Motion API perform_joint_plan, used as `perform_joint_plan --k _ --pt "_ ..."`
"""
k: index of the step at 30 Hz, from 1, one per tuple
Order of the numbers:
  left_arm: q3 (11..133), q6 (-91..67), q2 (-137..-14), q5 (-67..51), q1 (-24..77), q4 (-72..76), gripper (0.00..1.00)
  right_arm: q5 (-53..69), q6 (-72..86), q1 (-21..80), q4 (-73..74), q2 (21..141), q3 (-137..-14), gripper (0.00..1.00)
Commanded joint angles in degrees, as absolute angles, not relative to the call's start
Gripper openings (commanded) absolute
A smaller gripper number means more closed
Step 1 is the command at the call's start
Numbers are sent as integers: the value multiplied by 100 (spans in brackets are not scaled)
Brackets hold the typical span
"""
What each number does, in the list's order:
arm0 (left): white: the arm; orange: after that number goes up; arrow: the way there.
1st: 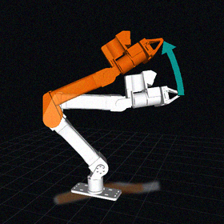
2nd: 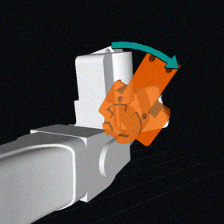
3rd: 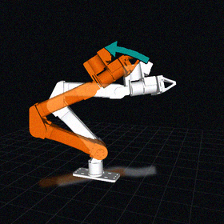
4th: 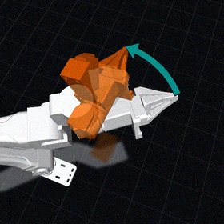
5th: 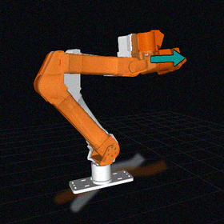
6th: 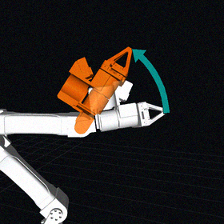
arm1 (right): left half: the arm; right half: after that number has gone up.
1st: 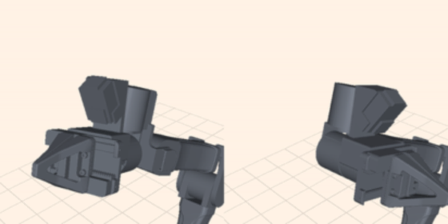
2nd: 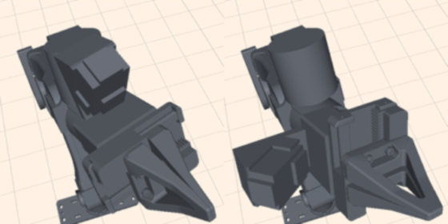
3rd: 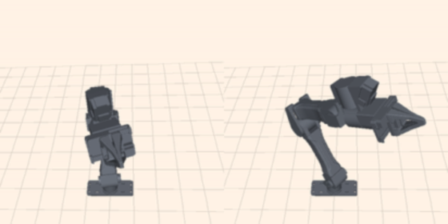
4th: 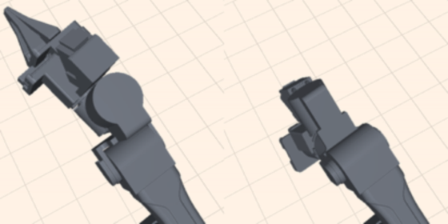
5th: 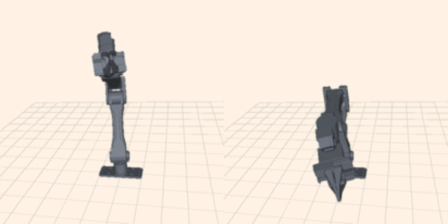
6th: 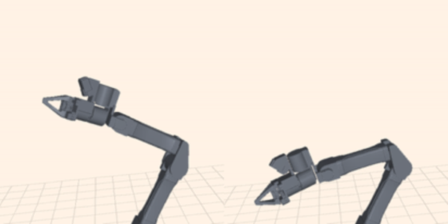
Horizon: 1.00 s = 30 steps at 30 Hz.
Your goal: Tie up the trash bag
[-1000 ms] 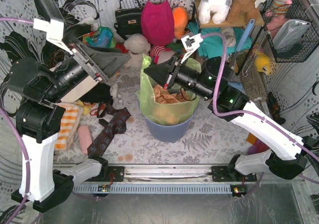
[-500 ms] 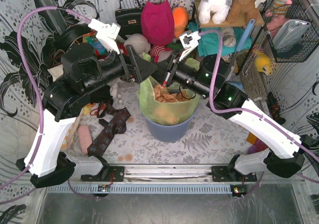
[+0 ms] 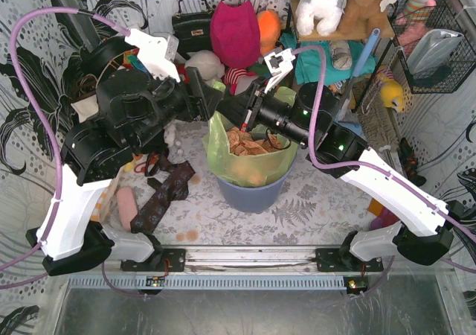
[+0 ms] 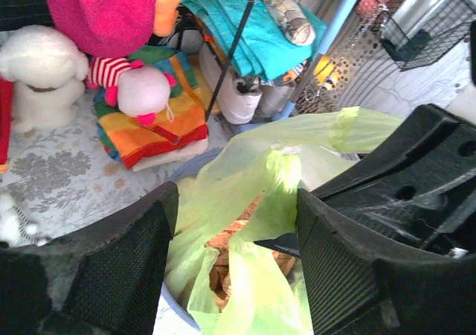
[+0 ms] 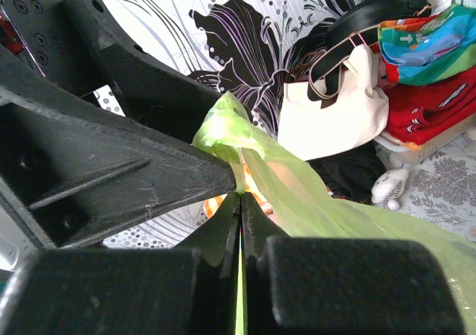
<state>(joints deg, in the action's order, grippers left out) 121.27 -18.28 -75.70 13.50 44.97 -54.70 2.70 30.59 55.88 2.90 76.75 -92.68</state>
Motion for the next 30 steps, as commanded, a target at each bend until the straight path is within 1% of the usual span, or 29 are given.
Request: perform_joint_plan --k 1,5,10,15,18,19,20,22,23,30 --pt "12249 -1609 -7615 1815 4534 -5567 70 247 3026 5604 229 7673 -9457 0" --pt "12169 -1605 -7517 1970 4544 -5479 65 247 3029 5616 228 7682 -9457 0" --pt "11714 -1571 -7156 1943 4544 -4964 51 285 3040 5610 219 7660 -9457 0" --pt "11373 -1671 -7067 1490 4544 -4555 39 430 3119 5614 110 7567 -9325 0" --pt "11218 -1787 -7054 1197 4544 -4358 27 483 3137 5611 67 7489 -9226 0" --pt "11189 -1825 -7039 1113 4541 -4294 22 471 3145 5612 51 7454 -9192 0" --pt "11158 -1883 -7020 1017 4544 -4216 13 456 3146 5610 33 7419 -9150 0" --pt "11097 -1955 -6952 842 4542 -4072 3 425 3147 5609 -35 7344 -9074 0" --pt "11085 -1986 -6918 756 4536 -4017 0 422 3148 5611 -100 7309 -9035 0" --pt "11292 -2161 -6899 241 4535 -4092 0 396 3180 5616 -699 7110 -8690 1"
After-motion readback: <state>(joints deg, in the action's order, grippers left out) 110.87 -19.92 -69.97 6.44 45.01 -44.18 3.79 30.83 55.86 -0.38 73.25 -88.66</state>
